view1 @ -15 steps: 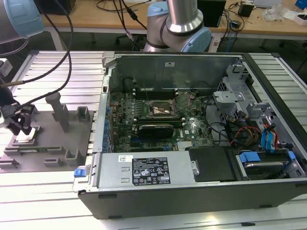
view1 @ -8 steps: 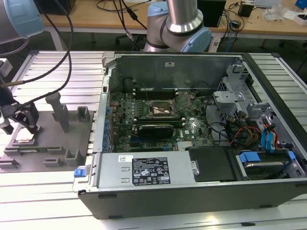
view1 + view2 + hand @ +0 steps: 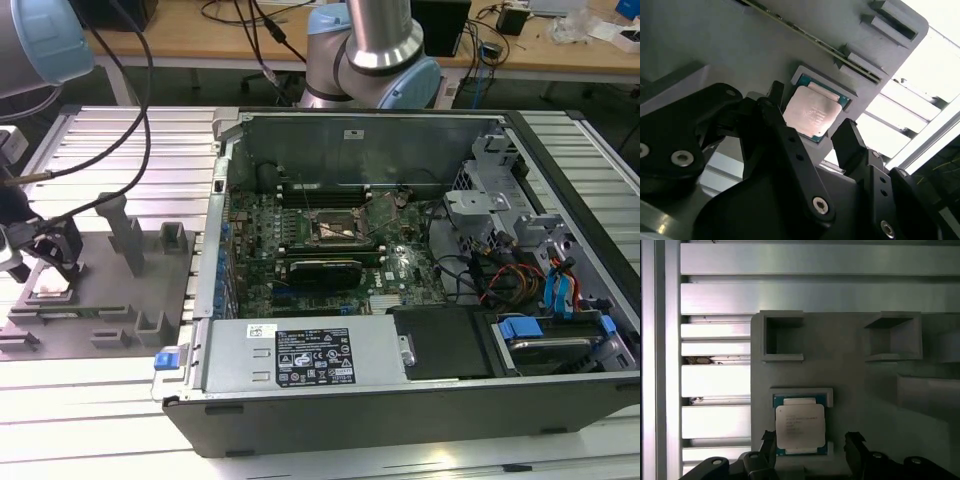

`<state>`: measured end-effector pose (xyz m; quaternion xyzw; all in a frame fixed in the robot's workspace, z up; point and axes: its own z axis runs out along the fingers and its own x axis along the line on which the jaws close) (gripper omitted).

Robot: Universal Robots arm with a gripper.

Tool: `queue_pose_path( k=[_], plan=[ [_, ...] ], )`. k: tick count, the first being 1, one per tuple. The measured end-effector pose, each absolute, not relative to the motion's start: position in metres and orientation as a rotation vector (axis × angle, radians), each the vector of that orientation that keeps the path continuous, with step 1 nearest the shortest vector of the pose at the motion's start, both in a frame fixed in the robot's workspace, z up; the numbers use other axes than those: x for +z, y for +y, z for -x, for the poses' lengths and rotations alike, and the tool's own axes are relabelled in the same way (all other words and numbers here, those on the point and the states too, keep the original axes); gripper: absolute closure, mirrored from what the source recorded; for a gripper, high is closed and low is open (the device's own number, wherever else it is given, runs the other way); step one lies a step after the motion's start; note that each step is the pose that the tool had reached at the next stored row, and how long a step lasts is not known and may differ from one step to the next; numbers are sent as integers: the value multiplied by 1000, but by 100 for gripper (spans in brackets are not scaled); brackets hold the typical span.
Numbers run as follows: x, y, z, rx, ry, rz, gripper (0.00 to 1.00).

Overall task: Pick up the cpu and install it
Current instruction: 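Pick up the cpu and move it towards the insertion slot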

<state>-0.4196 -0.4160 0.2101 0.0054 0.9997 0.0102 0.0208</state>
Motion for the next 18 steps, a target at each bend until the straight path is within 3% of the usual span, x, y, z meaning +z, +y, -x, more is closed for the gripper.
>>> queue_pose_path(
  k=[18],
  plan=[
    [193, -408, 427, 35, 3100, 31, 34]
  ],
)
